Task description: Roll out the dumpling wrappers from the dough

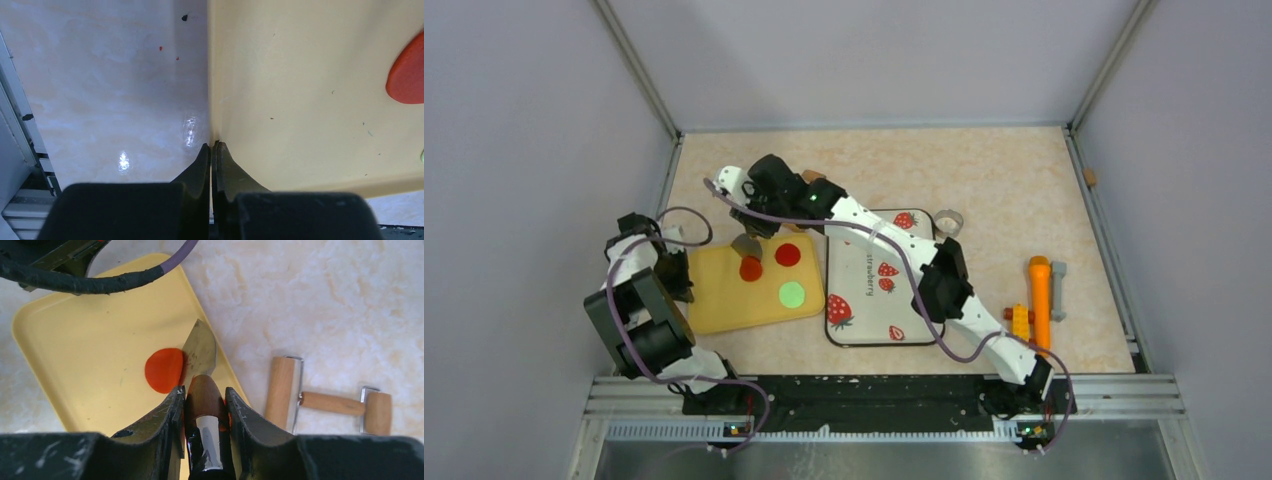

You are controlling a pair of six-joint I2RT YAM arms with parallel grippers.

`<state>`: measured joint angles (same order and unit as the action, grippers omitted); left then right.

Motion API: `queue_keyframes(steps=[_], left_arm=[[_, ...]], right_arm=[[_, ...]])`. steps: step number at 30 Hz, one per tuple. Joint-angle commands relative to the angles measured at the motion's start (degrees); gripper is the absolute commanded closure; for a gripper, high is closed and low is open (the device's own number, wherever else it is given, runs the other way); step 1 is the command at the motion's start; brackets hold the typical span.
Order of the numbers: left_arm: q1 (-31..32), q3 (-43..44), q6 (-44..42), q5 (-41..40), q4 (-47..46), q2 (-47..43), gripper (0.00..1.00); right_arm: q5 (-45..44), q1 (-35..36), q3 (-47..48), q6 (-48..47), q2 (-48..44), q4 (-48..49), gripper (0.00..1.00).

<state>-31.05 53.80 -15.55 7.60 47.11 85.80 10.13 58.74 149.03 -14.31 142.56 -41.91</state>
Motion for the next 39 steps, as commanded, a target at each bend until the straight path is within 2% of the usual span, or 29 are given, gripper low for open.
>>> queue_keyframes(steps=[1, 7, 11, 14, 15, 17, 18, 20, 22, 24, 27, 32, 36, 39], left_arm=[[0.00, 2.52, 0.45, 2.51, 2.14, 0.22, 1.00], [0.07, 2.69, 0.21, 2.26, 1.78, 1.28, 1.00], [0.03, 2.71, 0.28, 1.86, 1.45, 1.44, 1.00], [0.03, 2.87, 0.55, 1.77, 1.10, 1.55, 0.95], [0.04, 3.00, 0.65, 1.88, 1.06, 1.56, 0.92], [0.07, 3.53, 1.10, 1.92, 1.03, 1.56, 0.74], [0.03, 3.89, 1.29, 1.83, 1.14, 1.43, 0.68], [0.08, 4.96, 1.60, 1.70, 1.51, 0.95, 0.61], [0.04, 6.20, 2.08, 1.26, 2.09, -0.18, 0.59], [0.07, 7.61, 2.15, 1.38, 2.77, -2.09, 0.58], [0.47, 9.93, 1.68, 3.51, 3.37, -5.17, 0.58], [4.78, 12.79, 0.29, 11.64, 3.39, -9.23, 0.59], [13.09, 12.78, -0.64, 17.72, 0.97, -13.81, 0.58], [22.41, 11.18, -0.80, 20.20, -3.44, -17.50, 0.56]], right_arm=[[-11.02, -0.56, 2.04, -10.11, -0.86, 4.08, 1.00], [-11.99, -0.56, 0.95, -12.89, -3.34, 7.77, 1.00], [-11.68, -0.53, 1.51, -11.13, -6.03, 8.50, 1.00], [-10.43, -0.55, 2.41, -8.84, -9.34, 9.63, 1.00], [-10.40, -0.56, 2.40, -8.20, -10.65, 10.28, 1.00], [-8.56, -0.61, 2.13, -7.28, -14.24, 10.86, 1.00], [-8.36, -0.77, 1.68, -6.92, -15.81, 10.79, 1.00], [-7.43, -1.57, -1.29, -5.63, -19.68, 10.33, 1.00], [-6.11, -4.06, -4.87, -3.35, -24.07, 9.11, 1.00], [-3.97, -7.45, -9.28, -0.31, -28.40, 6.55, 1.00], [-0.26, -14.66, -20.95, 2.56, -36.24, 4.88, 1.00], [7.48, -31.44, -40.55, 8.55, -48.25, 2.34, 1.00], [16.82, -49.47, -56.01, 10.78, -58.12, -1.35, 1.00], [23.87, -60.39, -62.73, 2.69, -64.80, -7.77, 1.00]])
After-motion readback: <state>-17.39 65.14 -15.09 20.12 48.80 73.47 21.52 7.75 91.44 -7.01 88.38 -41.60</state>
